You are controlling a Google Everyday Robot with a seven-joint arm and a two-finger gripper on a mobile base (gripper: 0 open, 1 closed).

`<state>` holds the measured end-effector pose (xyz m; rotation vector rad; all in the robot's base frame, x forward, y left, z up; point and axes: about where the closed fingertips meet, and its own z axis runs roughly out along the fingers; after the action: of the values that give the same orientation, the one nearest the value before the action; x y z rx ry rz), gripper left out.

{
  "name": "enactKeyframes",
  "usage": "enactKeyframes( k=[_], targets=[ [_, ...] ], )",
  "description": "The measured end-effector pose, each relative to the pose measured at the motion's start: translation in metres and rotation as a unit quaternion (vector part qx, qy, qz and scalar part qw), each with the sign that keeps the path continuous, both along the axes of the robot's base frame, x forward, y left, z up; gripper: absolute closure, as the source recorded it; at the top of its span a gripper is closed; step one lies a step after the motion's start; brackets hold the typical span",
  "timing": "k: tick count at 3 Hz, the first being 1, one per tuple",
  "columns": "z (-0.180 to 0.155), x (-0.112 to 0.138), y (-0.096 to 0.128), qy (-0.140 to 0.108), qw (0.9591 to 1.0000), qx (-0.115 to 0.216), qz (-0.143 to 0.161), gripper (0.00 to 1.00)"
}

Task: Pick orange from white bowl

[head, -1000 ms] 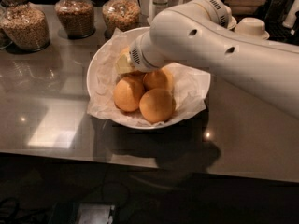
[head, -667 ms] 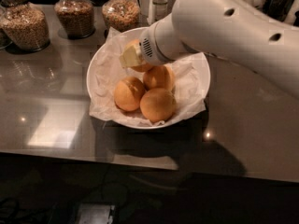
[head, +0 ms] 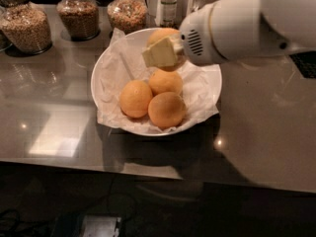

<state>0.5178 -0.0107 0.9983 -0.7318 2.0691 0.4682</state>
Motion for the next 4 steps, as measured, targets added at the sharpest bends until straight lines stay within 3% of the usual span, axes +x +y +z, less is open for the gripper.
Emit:
enactKeyframes(
  k=[1, 2, 3, 4],
  targets=[
    [0.011, -0.028, -0.045, 0.000, 0.9985, 0.049, 0.024, 1.00],
    [0.012, -0.028, -0.044, 0.000, 0.9985, 0.049, 0.025, 1.00],
    [0.017, -0.028, -0.039, 0.003, 0.9958, 0.053, 0.075, 1.00],
    [0.015, 0.000, -0.033, -0.004, 0.9775, 0.078, 0.196, 1.00]
  ],
)
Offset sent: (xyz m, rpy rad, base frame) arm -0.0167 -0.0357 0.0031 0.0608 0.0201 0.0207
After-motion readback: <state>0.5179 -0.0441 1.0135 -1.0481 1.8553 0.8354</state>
